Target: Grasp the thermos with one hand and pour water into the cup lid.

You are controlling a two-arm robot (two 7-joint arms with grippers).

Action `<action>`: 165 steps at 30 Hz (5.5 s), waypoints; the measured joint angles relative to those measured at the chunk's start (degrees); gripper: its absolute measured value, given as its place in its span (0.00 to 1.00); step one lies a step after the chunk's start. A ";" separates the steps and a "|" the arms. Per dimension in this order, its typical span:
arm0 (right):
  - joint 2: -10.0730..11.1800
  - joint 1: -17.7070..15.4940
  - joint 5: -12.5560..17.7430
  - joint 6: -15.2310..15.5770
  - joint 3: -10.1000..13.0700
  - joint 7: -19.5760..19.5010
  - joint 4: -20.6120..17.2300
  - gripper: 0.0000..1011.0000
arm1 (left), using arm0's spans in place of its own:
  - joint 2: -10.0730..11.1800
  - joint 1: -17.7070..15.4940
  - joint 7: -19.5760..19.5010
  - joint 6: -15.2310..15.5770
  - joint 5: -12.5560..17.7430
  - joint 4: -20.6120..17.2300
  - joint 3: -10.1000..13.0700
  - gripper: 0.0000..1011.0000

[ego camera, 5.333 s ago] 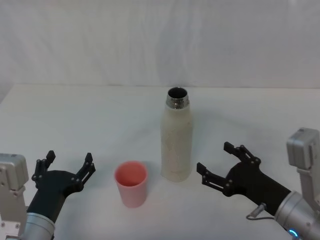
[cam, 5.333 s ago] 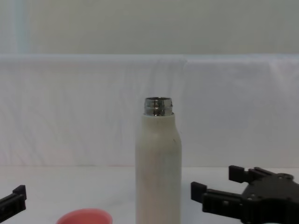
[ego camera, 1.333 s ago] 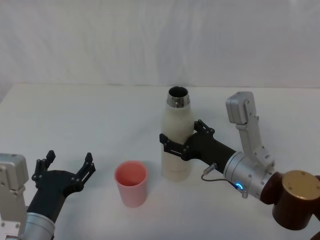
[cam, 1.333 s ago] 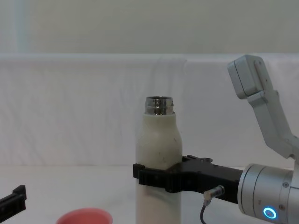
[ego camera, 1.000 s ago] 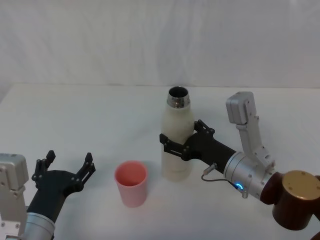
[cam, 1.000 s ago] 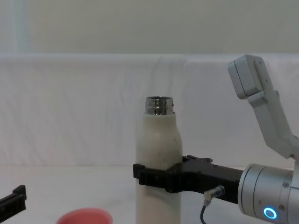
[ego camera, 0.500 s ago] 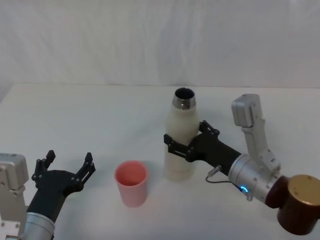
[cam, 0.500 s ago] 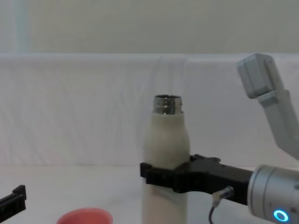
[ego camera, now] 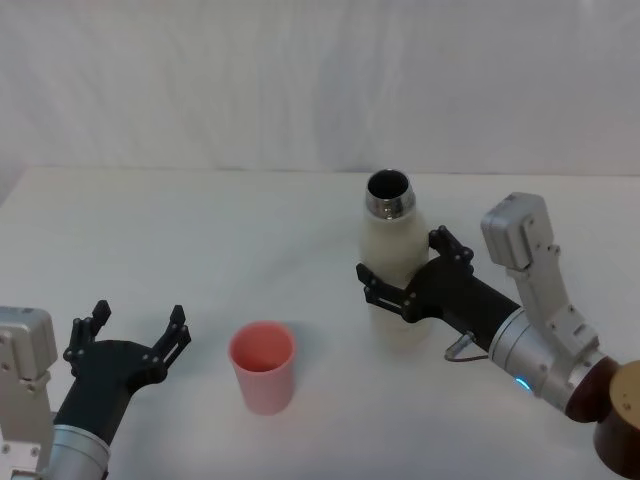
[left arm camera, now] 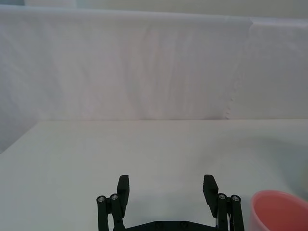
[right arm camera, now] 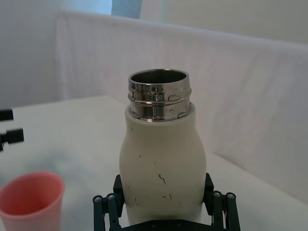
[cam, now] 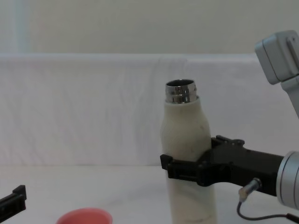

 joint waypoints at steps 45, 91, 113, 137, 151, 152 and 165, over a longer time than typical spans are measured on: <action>2.69 3.18 -43.12 4.76 -11.32 -4.88 -3.83 0.95 | 0.00 0.00 0.00 0.00 0.00 0.00 0.00 0.99; -0.31 3.12 -61.72 5.00 -12.87 -3.63 -1.53 0.95 | 0.00 0.00 0.00 0.00 0.00 0.00 0.00 0.99; -0.50 3.45 -67.08 5.94 -13.92 -3.79 -1.50 0.95 | 0.00 0.00 0.00 0.00 0.00 0.00 0.00 0.99; -0.38 4.19 -69.85 6.27 -14.89 -3.61 -1.22 0.95 | 0.00 0.00 0.00 0.00 0.00 0.00 0.00 0.99; -0.47 4.60 -70.97 6.46 -15.44 -3.52 -1.15 0.95 | 0.00 0.00 0.00 0.00 0.00 0.00 0.00 0.99; -0.48 4.63 -71.03 6.48 -15.46 -3.52 -1.15 0.95 | -0.01 0.00 0.00 0.00 0.00 0.00 0.00 0.99; -0.57 5.00 -71.89 6.78 -15.94 -3.26 -1.06 0.95 | 0.00 0.00 0.00 0.00 0.00 0.00 0.00 0.99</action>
